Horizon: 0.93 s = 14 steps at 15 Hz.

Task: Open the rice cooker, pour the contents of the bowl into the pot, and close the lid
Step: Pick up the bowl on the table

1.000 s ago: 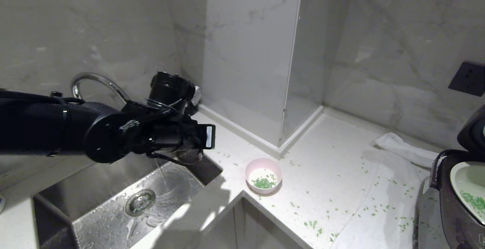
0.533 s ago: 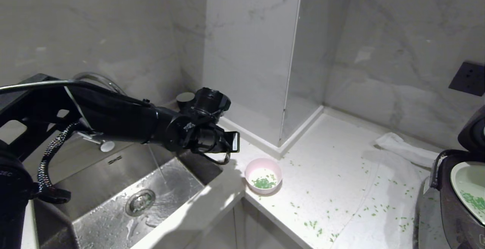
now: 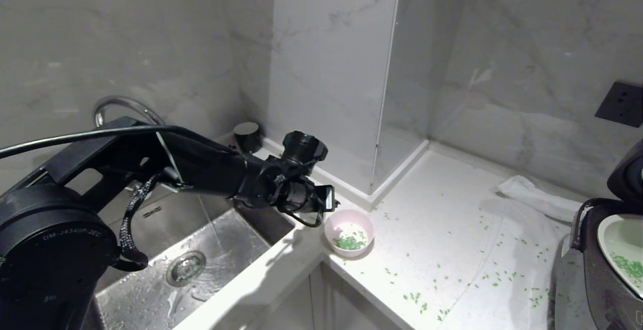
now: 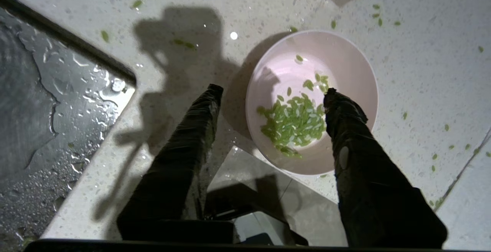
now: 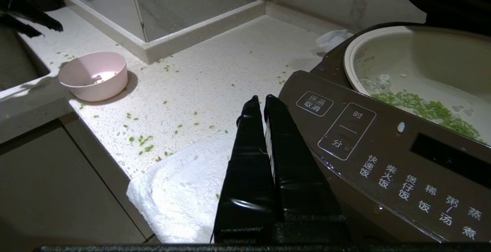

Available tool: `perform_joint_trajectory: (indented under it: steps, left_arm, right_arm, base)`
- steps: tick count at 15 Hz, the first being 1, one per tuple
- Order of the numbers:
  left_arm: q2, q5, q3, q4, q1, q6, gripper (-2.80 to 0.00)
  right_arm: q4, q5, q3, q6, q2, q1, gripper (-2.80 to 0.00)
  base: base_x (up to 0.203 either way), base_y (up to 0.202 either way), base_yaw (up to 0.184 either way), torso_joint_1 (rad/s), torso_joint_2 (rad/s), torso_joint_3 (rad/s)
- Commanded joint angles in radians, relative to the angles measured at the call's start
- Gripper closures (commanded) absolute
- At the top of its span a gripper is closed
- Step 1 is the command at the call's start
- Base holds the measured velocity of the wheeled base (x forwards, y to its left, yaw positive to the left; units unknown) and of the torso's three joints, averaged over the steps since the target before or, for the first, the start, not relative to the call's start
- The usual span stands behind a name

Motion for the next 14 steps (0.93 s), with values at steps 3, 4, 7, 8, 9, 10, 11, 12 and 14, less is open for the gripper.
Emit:
perform_joint_trajectory:
  steps: [3, 4, 7, 8, 9, 10, 11, 12, 14]
  left_arm:
    - [0.071, 0.001, -0.01, 0.001, -0.006, -0.001, -2.8]
    - [0.089, 0.001, -0.018, 0.006, -0.006, -0.001, -2.8]
    - [0.12, 0.0, -0.029, 0.03, -0.015, 0.005, -2.8]
    - [0.139, 0.001, -0.044, 0.031, -0.016, 0.005, -2.8]
    - [0.161, 0.001, -0.064, 0.032, -0.016, 0.004, -2.8]
    - [0.178, 0.001, -0.086, 0.034, -0.016, 0.003, -2.8]
    - [0.188, 0.001, -0.105, 0.045, -0.015, 0.003, -2.8]
    - [0.201, 0.001, -0.129, 0.066, -0.015, 0.003, -2.8]
    - [0.221, 0.001, -0.16, 0.095, -0.016, 0.003, -2.8]
  right_arm:
    - [0.0, 0.0, 0.0, 0.0, 0.002, 0.0, 0.0]
    - [0.0, 0.0, 0.0, 0.0, 0.002, 0.0, 0.0]
    - [0.0, 0.0, 0.0, -0.002, 0.002, 0.0, 0.0]
    - [0.0, 0.0, 0.0, 0.0, 0.002, 0.0, 0.0]
    - [0.0, 0.0, 0.0, 0.0, 0.002, 0.0, 0.0]
    - [0.0, 0.0, 0.0, -0.002, 0.002, 0.0, 0.0]
    - [0.0, 0.0, 0.0, 0.0, 0.002, 0.0, 0.0]
    - [0.0, 0.0, 0.0, 0.0, 0.002, 0.0, 0.0]
    - [0.0, 0.0, 0.0, -0.002, 0.002, 0.0, 0.0]
  base:
    - [0.0, 0.0, 0.0, 0.0, 0.0, 0.0]
    - [0.0, 0.0, 0.0, 0.0, 0.0, 0.0]
    - [0.0, 0.0, 0.0, 0.0, 0.0, 0.0]
    - [0.0, 0.0, 0.0, 0.0, 0.0, 0.0]
    - [0.0, 0.0, 0.0, 0.0, 0.0, 0.0]
    - [0.0, 0.0, 0.0, 0.0, 0.0, 0.0]
    - [0.0, 0.0, 0.0, 0.0, 0.0, 0.0]
    - [0.0, 0.0, 0.0, 0.0, 0.0, 0.0]
    - [0.0, 0.0, 0.0, 0.0, 0.0, 0.0]
